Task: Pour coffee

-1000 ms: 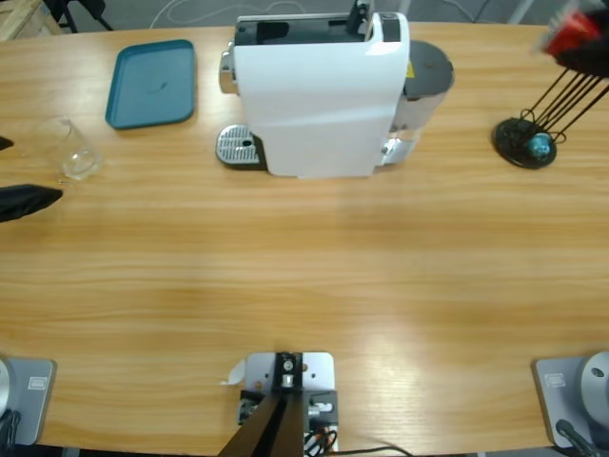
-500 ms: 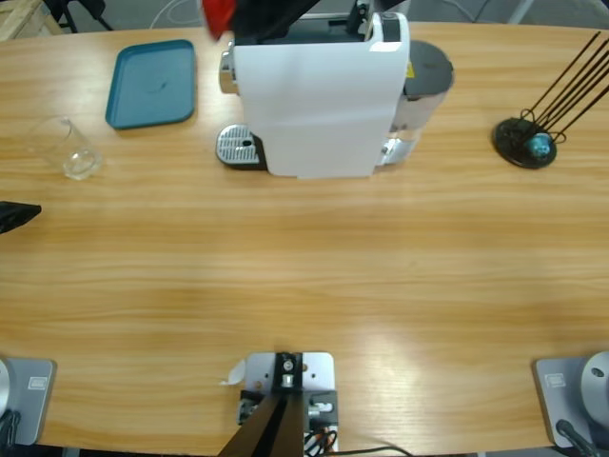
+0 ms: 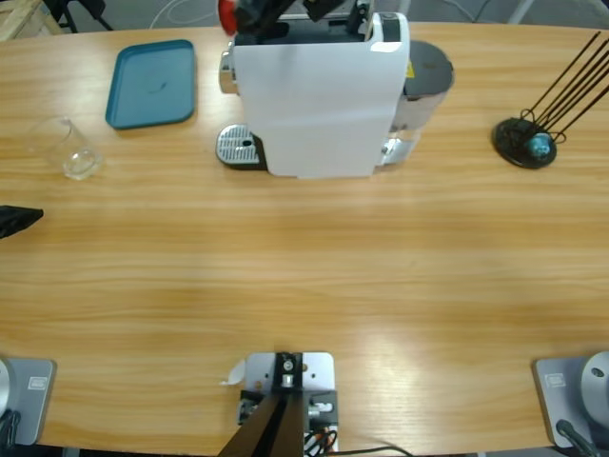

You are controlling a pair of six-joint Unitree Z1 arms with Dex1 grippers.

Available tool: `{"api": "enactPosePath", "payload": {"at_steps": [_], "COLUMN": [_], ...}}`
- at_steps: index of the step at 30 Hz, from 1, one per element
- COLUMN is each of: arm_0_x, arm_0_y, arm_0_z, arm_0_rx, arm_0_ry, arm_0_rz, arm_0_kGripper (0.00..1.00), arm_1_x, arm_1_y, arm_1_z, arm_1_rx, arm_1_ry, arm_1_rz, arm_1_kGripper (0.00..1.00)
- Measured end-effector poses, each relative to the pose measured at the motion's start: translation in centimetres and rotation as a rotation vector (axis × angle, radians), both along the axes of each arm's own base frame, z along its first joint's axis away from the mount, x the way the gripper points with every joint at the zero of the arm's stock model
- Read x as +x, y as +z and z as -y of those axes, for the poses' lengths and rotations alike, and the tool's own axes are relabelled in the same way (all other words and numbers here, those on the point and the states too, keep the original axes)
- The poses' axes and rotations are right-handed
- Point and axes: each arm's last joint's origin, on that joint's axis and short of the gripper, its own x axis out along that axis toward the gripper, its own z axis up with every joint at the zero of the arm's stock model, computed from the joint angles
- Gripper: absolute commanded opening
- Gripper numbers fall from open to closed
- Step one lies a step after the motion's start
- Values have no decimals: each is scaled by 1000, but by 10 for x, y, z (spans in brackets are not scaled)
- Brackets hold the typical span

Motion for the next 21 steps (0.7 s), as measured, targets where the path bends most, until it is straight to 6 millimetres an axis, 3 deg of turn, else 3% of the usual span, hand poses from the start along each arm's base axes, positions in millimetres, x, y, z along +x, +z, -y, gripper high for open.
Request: {"api": "enactPosePath", "payload": {"at_steps": [21], "arm_0_x": [-4], "arm_0_y": [-8], "arm_0_z": [-5], "arm_0_rx": [7], "arm_0_ry": [13], "arm_0_rz": [-8], "arm_0_kGripper": [996], "arm_1_x": [14], "arm_1_y": [-2], "arm_1_z": [-1], "arm_1_rx": [-67], "arm_1_ry": [-51], "arm_1_rz": [90], "arm_1_kGripper": [0]}}
